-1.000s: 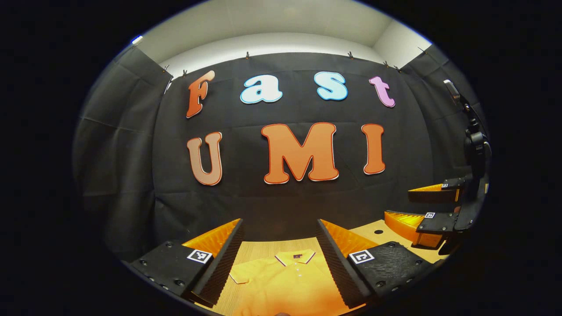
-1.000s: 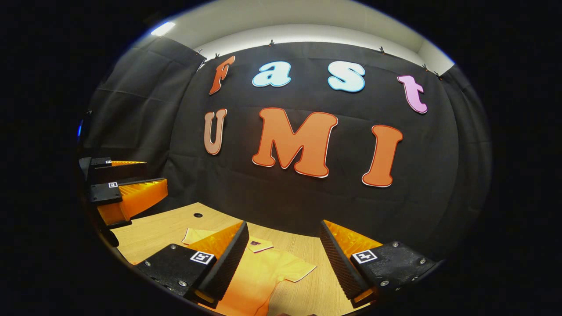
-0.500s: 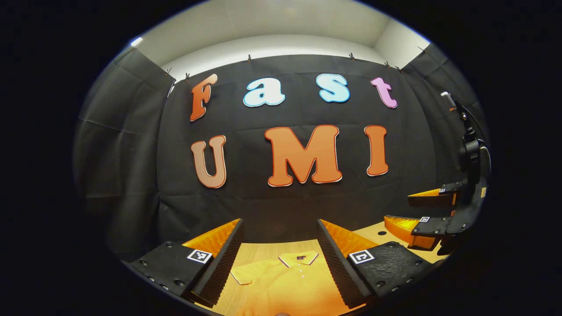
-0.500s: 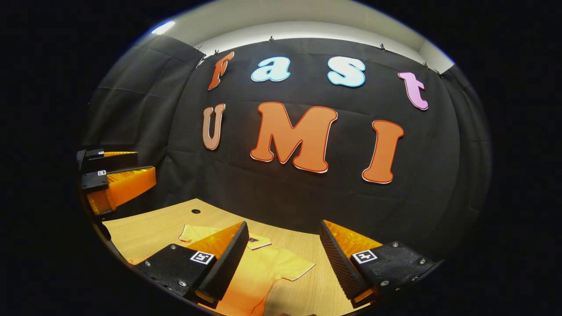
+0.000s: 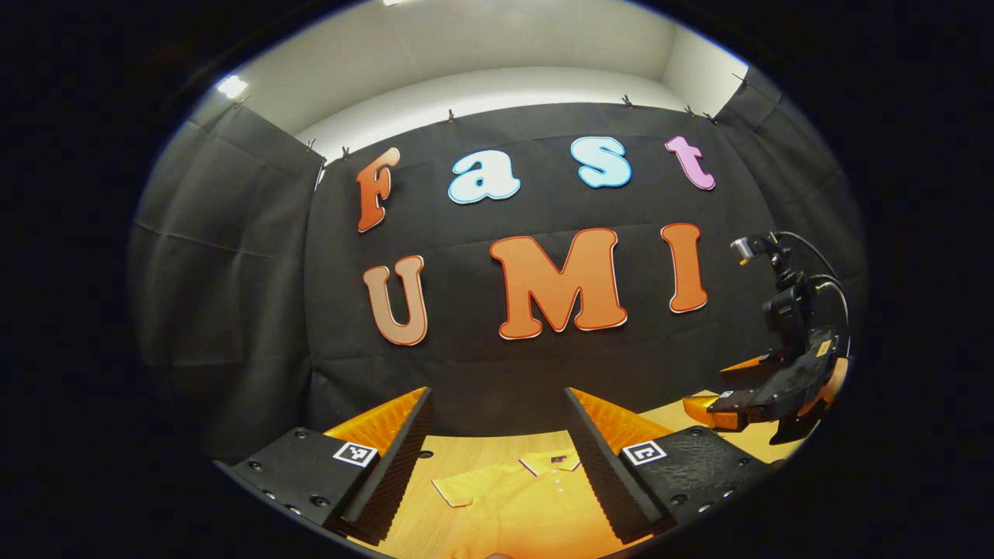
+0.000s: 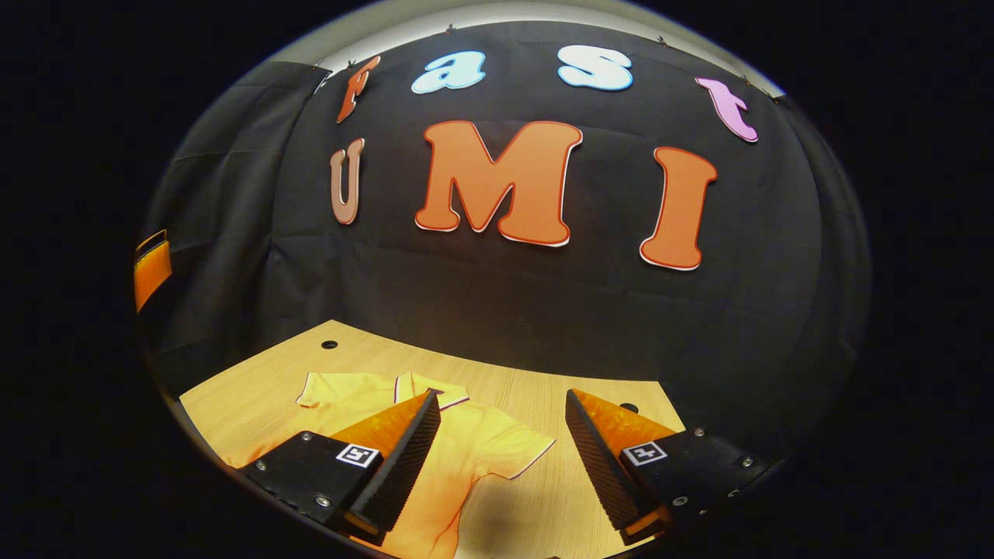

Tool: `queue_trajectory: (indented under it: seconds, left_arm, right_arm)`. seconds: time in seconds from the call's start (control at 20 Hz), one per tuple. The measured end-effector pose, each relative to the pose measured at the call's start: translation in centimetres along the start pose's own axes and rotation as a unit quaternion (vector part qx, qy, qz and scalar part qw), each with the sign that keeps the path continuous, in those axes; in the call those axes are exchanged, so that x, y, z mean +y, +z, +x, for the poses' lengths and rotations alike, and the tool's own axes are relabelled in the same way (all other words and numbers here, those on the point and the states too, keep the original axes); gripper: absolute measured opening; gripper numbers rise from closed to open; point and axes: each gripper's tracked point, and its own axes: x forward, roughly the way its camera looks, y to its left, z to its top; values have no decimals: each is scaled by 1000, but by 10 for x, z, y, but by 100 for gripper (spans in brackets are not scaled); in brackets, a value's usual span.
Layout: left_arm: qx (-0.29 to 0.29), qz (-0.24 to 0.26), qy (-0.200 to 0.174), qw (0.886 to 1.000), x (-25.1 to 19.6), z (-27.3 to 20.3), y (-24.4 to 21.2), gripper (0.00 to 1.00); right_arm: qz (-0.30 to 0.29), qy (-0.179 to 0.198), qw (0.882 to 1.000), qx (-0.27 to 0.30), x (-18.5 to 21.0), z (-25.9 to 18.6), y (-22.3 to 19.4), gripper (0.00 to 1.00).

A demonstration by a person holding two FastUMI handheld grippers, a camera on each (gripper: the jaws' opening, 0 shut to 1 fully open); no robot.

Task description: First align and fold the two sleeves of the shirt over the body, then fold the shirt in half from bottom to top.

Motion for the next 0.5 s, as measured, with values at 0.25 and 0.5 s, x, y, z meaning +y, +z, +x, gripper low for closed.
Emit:
queue_trajectory:
  seconds: [0.25, 0.5]
  left_arm:
    - [3, 7, 47, 999, 21, -9, 0, 100]
    - [13, 12, 86, 996, 24, -16, -8, 100]
  right_arm:
    - [13, 4, 998, 66, -10, 44, -29, 98]
    - [25, 12, 988, 151, -20, 86, -69, 98]
